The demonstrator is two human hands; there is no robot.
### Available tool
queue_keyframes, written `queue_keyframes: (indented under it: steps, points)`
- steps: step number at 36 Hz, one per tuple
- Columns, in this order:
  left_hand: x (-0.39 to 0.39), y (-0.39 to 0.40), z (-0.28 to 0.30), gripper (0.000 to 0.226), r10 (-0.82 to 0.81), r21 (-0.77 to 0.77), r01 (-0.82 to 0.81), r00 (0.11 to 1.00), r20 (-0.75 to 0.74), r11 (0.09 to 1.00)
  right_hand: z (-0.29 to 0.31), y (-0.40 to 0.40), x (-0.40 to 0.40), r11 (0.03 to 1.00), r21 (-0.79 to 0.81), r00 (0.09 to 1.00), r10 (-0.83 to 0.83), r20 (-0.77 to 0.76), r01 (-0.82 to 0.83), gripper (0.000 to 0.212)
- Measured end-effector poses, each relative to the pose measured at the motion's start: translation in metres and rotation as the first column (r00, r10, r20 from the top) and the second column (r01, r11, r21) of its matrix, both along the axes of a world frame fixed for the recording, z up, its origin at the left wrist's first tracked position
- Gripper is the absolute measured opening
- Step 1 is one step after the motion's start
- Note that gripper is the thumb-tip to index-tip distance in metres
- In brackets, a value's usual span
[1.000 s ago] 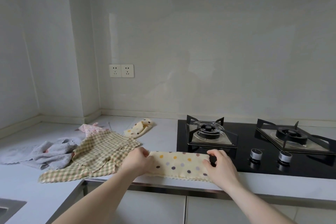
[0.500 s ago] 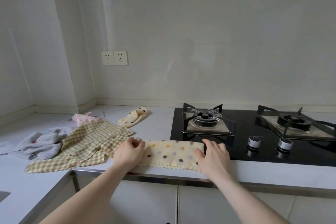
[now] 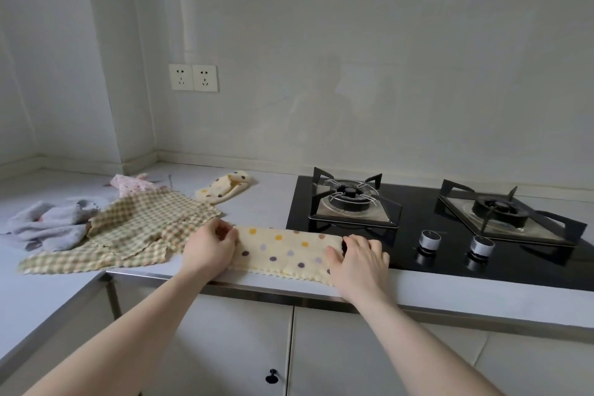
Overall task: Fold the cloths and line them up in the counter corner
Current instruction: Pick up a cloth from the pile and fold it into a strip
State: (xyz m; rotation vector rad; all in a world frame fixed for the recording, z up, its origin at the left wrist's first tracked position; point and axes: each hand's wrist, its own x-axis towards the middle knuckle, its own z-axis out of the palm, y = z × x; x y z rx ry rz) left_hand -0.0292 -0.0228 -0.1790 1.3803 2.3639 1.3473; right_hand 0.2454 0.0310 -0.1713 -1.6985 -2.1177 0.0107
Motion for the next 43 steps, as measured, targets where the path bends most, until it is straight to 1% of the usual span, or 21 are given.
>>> queue_keyframes:
  steps: [5,7,12,14,16,19,21,25,29,34,38,41,43]
  points:
    - [0.003,-0.001,-0.004,0.008,0.029,-0.079,-0.038,0.993,-0.114,0.996,0.000,0.000,0.000,1.000,0.001,1.000,-0.004,-0.018,0.004,0.054]
    - [0.004,-0.003,-0.003,0.009,0.035,-0.083,-0.045,0.992,-0.117,0.996,-0.001,0.001,0.000,1.000,0.005,0.999,-0.004,-0.049,0.005,0.050]
    - [0.005,-0.007,0.001,0.012,0.014,-0.061,-0.019,0.997,-0.075,0.998,-0.004,0.004,0.002,1.000,-0.007,0.981,-0.001,-0.192,0.000,0.035]
    - [0.006,-0.009,0.003,0.012,-0.002,-0.079,-0.005,0.996,-0.090,0.997,-0.004,0.007,0.003,0.999,-0.045,0.973,-0.011,-0.230,0.000,0.030]
    - [0.008,-0.011,0.005,0.012,-0.025,-0.101,0.014,0.993,-0.112,0.995,-0.003,0.008,0.004,0.997,-0.073,0.962,-0.016,-0.274,-0.005,0.021]
    - [0.008,-0.012,0.007,0.013,-0.064,-0.126,0.049,0.991,-0.114,0.991,-0.001,0.008,0.005,0.995,-0.103,0.921,-0.025,-0.389,-0.016,0.007]
    - [0.008,-0.013,0.007,0.016,-0.085,-0.134,0.072,0.991,-0.100,0.988,0.004,0.006,0.007,0.990,-0.139,0.882,-0.035,-0.471,-0.034,0.004]
    - [0.008,-0.015,0.007,0.020,-0.121,-0.136,0.107,0.988,-0.101,0.985,0.022,0.008,0.016,0.981,-0.179,0.811,-0.048,-0.583,-0.071,0.011]
    - [0.007,-0.016,0.008,0.020,-0.163,-0.149,0.145,0.979,-0.123,0.978,0.044,0.015,0.025,0.980,-0.198,0.748,-0.110,-0.655,-0.030,0.022]
    - [0.007,-0.019,0.010,0.020,-0.201,-0.142,0.180,0.969,-0.145,0.973,0.065,0.020,0.017,0.967,-0.241,0.745,-0.100,-0.659,-0.084,0.026]
    - [0.006,-0.019,0.011,0.017,-0.225,-0.149,0.204,0.965,-0.137,0.967,0.076,0.018,-0.006,0.954,-0.248,0.732,-0.049,-0.679,-0.167,0.029]
    - [0.007,-0.020,0.012,0.014,-0.225,-0.145,0.208,0.968,-0.113,0.967,0.081,0.010,-0.031,0.940,-0.252,0.742,0.003,-0.670,-0.231,0.033]
    - [0.007,-0.021,0.013,0.016,-0.223,-0.145,0.208,0.970,-0.097,0.967,0.081,0.005,-0.048,0.926,-0.252,0.739,0.043,-0.673,-0.283,0.033]
